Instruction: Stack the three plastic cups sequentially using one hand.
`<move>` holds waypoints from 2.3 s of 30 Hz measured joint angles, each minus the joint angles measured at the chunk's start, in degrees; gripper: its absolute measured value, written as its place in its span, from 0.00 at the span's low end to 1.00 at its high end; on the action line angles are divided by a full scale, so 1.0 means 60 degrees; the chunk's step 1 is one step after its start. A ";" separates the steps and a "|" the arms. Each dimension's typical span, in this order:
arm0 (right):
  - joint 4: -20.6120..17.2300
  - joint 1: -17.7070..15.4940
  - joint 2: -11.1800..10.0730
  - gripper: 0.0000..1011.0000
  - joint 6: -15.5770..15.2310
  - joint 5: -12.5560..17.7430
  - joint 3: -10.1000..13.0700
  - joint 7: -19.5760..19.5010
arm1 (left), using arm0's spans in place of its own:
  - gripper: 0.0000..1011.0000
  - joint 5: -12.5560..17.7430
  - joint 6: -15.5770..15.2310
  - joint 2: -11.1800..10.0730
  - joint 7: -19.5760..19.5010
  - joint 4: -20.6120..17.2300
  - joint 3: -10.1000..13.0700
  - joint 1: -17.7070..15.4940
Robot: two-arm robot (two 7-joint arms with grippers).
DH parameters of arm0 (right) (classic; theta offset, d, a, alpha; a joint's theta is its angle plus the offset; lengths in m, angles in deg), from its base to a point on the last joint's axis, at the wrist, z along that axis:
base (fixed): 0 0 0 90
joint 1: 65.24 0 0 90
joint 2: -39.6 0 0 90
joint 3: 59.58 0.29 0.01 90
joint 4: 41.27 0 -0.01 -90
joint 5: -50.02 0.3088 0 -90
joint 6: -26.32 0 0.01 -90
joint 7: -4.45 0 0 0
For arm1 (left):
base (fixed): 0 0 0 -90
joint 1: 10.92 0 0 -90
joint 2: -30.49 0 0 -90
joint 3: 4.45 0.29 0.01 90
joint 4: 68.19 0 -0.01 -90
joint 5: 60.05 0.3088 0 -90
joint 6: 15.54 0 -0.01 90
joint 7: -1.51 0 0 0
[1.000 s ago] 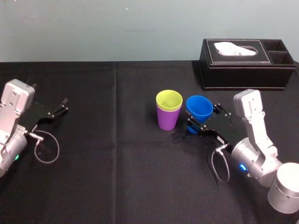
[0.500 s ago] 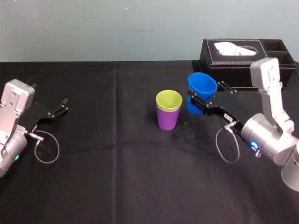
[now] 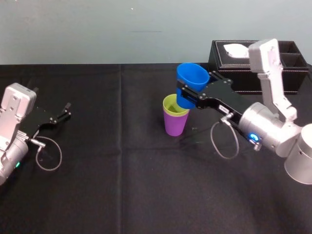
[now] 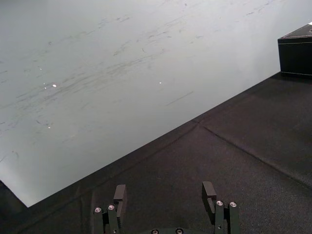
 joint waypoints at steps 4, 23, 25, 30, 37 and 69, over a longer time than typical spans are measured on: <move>0.0160 0.0197 0.0036 0.72 0.0001 -0.0024 -0.0248 -0.0031 | 1.00 0.0000 0.0000 0.0000 0.0000 0.0000 0.0000 0.0000; 0.1232 0.0840 0.0233 0.72 0.0432 -0.0351 -0.0932 -0.0339 | 1.00 0.0000 0.0000 0.0000 0.0000 0.0000 0.0000 0.0000; 0.1277 0.0851 0.0242 0.72 0.0461 -0.0368 -0.0947 -0.0345 | 1.00 0.0000 0.0000 0.0000 0.0000 0.0000 0.0000 0.0000; 0.1426 0.0869 0.0279 0.72 0.0547 -0.0458 -0.0993 -0.0364 | 1.00 0.0000 0.0000 0.0000 0.0000 0.0000 0.0000 0.0000; 0.1563 0.0859 0.0301 0.72 0.0565 -0.0486 -0.1001 -0.0357 | 1.00 0.0000 0.0000 0.0000 0.0000 0.0000 0.0001 0.0000; 0.2055 0.0873 0.0358 0.72 0.0726 -0.0746 -0.1089 -0.0263 | 1.00 0.0000 -0.0001 0.0000 0.0000 0.0000 0.0000 0.0000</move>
